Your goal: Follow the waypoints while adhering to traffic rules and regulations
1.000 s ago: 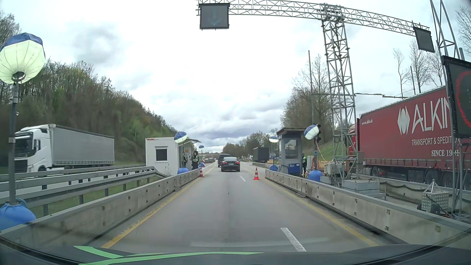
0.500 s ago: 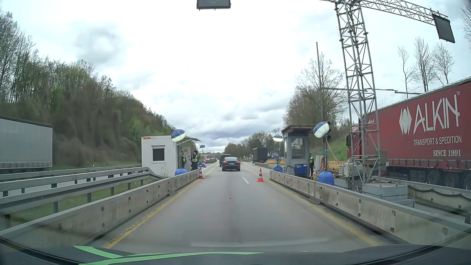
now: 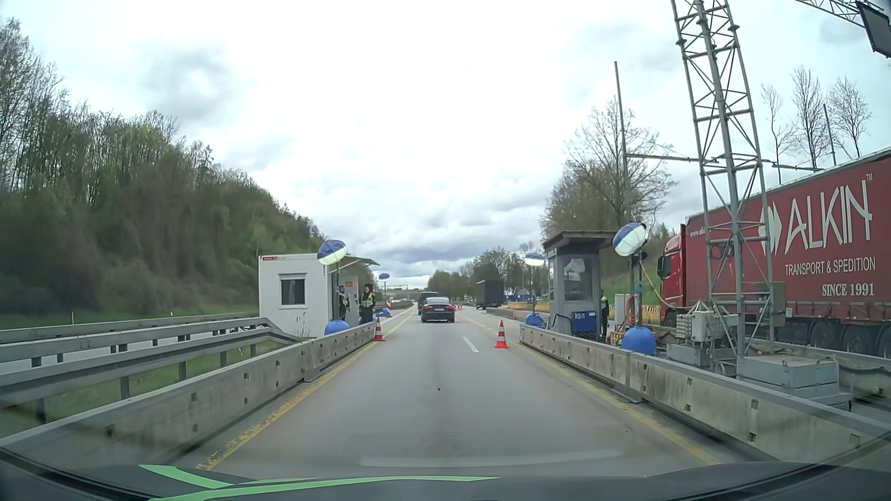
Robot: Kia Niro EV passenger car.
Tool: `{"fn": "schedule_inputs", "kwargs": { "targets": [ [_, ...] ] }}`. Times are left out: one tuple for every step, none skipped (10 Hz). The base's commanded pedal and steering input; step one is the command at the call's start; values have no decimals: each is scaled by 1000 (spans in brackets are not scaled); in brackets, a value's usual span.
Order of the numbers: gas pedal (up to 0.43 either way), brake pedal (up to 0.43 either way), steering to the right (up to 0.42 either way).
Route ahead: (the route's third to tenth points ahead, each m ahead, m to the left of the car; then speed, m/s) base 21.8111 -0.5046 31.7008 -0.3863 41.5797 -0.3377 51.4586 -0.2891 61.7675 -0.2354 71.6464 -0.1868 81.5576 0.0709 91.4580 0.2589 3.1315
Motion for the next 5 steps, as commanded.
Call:
{"fn": "schedule_inputs", "kwargs": {
  "targets": [
    [39, 0, -10],
    [39, 0, -9],
    [39, 0, -8],
    [39, 0, -8],
    [39, 0, -7]
  ]
}}
